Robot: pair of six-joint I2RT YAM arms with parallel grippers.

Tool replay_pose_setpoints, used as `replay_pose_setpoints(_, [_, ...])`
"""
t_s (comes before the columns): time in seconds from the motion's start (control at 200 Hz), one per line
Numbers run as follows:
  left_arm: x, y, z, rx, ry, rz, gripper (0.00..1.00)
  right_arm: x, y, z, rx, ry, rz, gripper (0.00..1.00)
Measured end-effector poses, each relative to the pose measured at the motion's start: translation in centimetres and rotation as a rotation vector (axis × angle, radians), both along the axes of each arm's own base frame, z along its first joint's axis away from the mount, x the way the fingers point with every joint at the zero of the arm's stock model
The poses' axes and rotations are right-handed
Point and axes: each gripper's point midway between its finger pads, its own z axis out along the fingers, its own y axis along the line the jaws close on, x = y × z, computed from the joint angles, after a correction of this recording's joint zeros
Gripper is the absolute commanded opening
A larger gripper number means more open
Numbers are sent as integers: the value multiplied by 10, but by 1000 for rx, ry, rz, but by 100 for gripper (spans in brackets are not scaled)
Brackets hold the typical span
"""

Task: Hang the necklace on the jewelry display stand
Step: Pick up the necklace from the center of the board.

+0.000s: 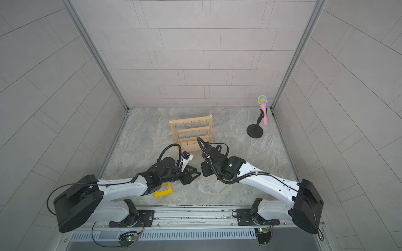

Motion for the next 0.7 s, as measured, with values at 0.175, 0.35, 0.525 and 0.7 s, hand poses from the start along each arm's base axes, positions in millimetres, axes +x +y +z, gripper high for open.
replay_pose_setpoints(0.175, [1, -8, -6, -31, 30, -13, 49, -1, 0, 6, 19, -12, -1, 2])
replay_pose_setpoints(0.35, [2, -20, -17, -82, 95, -17, 49, -1, 1, 16, 53, -31, -1, 2])
replay_pose_setpoints(0.525, [4, -24, -23, -150, 133, 0, 41, -2, 1, 20, 64, -37, 1, 2])
replay_pose_setpoints(0.7, [7, -18, -20, -150, 114, 36, 38, -3, 0, 27, 80, -51, 1, 2])
